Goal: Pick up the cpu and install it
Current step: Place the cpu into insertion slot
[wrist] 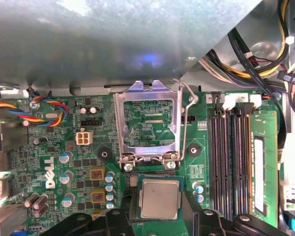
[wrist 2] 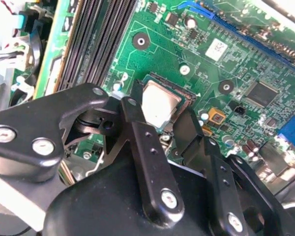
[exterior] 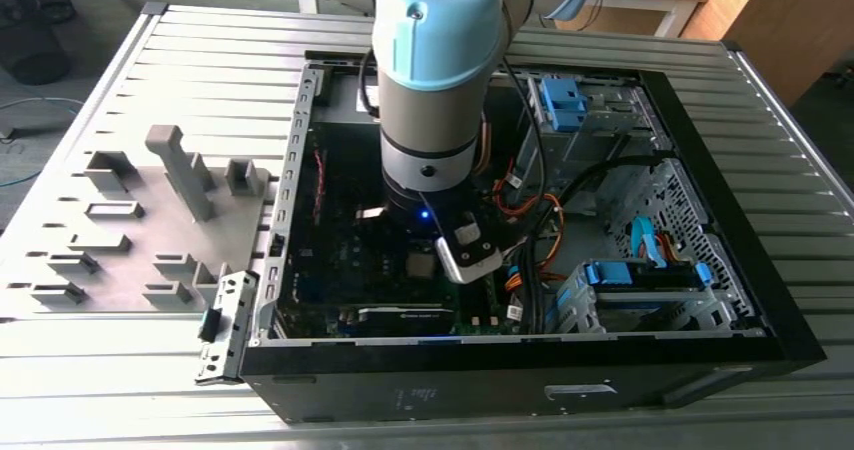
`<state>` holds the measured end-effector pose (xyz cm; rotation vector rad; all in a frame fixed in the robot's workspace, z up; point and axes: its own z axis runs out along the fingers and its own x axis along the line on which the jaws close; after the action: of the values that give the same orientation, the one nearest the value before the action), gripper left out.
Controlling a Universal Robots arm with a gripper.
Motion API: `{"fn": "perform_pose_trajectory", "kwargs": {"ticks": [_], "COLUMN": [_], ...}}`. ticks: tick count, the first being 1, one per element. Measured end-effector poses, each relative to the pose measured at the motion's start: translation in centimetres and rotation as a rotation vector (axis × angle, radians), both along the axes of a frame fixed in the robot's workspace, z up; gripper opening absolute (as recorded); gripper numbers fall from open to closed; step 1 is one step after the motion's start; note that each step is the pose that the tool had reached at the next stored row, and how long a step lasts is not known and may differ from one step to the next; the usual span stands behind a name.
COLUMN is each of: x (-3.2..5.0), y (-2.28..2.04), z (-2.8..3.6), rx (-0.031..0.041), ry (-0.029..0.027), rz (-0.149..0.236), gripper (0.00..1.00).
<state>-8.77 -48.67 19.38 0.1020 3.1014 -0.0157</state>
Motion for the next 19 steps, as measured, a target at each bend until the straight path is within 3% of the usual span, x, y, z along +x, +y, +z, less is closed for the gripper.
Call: {"fn": "perform_pose_trajectory", "kwargs": {"ticks": [19], "x": [0.18], "y": [0.0], "z": [-0.32], "rx": [-0.0013], "ry": [0.0], "rz": [-0.013], "gripper": [0.52]}}
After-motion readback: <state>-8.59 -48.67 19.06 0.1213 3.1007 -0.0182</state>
